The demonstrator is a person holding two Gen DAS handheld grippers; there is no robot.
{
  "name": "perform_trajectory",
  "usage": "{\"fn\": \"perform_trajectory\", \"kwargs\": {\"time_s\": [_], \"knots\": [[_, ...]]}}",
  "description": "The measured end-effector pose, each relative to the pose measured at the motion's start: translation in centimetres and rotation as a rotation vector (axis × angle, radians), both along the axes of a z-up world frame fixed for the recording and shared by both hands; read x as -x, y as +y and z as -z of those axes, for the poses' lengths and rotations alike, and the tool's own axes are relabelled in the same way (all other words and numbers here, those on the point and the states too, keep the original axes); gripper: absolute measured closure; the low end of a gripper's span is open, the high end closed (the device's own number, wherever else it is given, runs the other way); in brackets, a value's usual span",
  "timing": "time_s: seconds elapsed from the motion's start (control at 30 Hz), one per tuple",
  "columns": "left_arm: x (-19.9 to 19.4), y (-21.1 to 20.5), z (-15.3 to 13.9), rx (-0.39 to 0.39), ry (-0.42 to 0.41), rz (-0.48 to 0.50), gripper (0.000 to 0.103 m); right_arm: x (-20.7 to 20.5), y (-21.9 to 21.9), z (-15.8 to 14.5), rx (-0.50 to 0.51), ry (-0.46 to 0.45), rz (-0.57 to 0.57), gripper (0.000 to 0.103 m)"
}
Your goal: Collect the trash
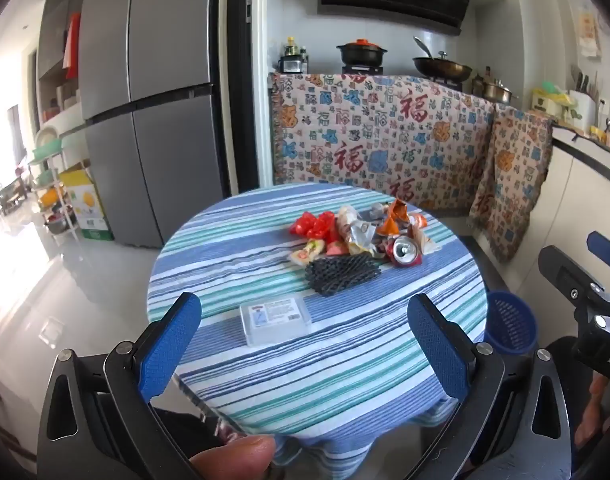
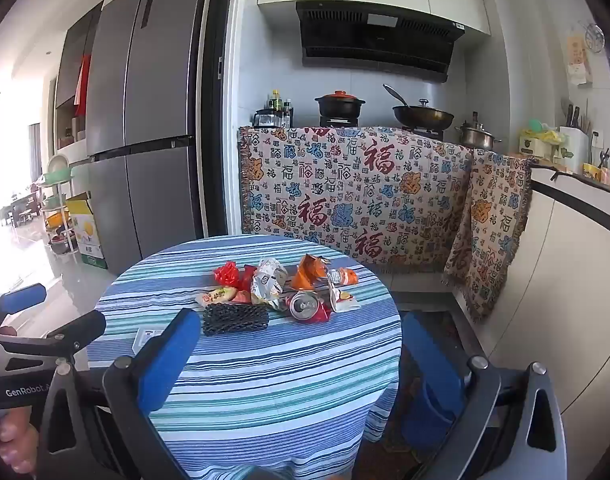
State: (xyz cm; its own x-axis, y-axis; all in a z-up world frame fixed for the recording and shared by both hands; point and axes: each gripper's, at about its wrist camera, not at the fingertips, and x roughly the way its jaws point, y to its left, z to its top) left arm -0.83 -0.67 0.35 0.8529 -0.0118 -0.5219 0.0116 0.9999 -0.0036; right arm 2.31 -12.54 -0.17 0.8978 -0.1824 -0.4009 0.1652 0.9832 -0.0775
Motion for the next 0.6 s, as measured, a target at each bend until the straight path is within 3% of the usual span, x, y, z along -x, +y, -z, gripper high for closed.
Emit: {"fn": "perform_trajectory", "kwargs": {"time_s": [0.6], "knots": [[-0.04,-0.08,0.0,-0.002,0.001,-0.001,0.0,0.64,-0.66,-0.71,0.004,0.005,0.0,0.0]]}}
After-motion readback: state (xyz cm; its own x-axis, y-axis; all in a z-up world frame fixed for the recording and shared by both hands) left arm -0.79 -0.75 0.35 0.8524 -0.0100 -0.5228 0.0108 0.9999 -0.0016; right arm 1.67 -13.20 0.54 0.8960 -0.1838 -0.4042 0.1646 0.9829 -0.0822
